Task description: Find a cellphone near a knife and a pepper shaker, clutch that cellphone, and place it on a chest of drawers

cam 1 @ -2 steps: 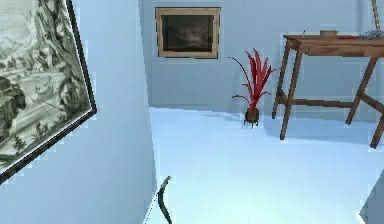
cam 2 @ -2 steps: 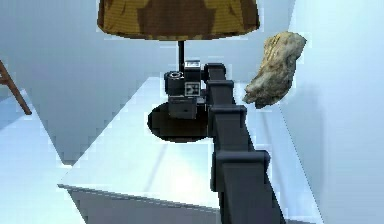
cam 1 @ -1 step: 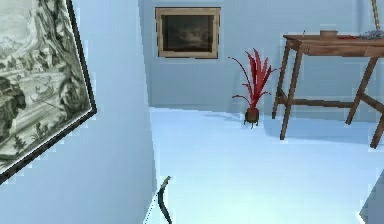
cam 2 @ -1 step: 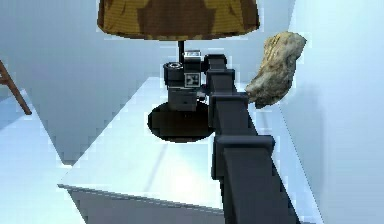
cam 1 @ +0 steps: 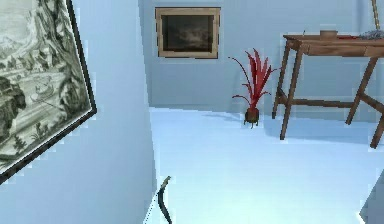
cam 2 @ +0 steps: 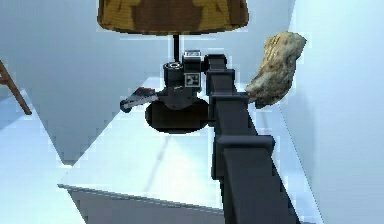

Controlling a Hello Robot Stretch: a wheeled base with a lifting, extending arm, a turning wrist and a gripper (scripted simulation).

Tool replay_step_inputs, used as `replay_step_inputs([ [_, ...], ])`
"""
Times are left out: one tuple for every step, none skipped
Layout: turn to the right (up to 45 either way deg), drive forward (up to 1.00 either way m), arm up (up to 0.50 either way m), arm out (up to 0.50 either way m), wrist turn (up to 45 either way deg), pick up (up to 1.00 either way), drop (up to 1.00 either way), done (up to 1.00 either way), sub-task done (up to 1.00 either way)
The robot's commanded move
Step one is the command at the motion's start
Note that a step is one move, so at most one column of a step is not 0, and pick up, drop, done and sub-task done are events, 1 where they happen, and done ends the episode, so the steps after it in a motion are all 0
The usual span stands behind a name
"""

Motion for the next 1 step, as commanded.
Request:
replay_step_inputs([
  [0.0,0.00,0.00,0.00,-45.0,0.00,0.00,0.00,0.00],
])
